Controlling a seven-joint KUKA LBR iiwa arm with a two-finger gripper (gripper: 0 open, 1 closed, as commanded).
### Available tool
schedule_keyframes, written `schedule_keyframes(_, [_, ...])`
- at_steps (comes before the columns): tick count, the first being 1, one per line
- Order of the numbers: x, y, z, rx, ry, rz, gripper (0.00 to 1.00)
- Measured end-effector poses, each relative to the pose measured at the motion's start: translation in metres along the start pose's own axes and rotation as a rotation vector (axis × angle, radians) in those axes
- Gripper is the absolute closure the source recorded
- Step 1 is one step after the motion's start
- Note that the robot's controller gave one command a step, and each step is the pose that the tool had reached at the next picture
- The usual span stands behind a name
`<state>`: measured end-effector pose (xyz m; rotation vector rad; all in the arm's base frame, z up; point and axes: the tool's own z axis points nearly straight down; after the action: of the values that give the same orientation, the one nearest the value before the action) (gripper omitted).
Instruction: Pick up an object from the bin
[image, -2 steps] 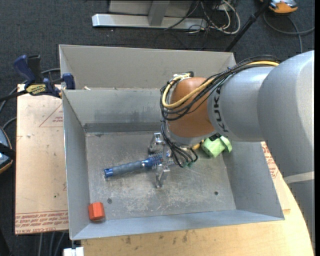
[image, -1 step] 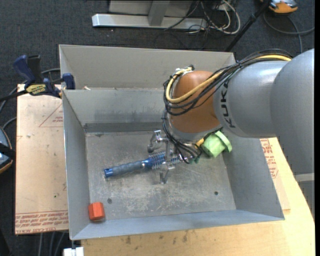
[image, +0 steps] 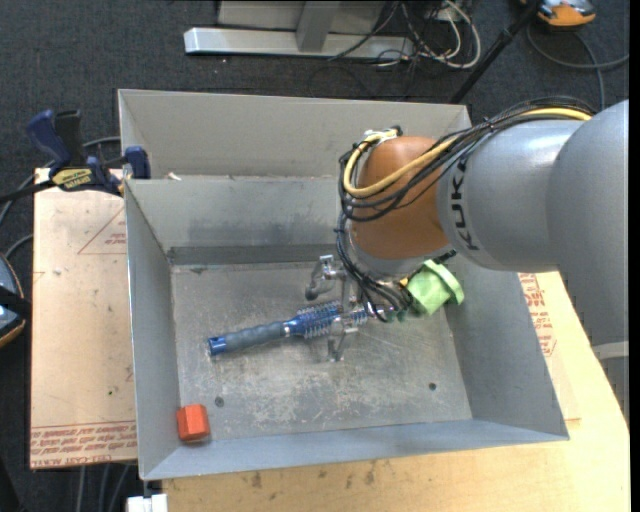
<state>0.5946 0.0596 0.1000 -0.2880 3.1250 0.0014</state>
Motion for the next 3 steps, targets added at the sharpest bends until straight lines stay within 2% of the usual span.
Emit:
schedule_keyframes(1, [0.0029, 0.01, 0.0249, 0.002, -0.007, 0.041, 0.0])
schedule_keyframes(2, [0.0012, 0.0099, 0.0226, 0.0, -0.001, 0.042, 0.0])
schedule_keyframes(3, [-0.0012, 0.01, 0.0199, 0.0, -0.009, 0.043, 1.0])
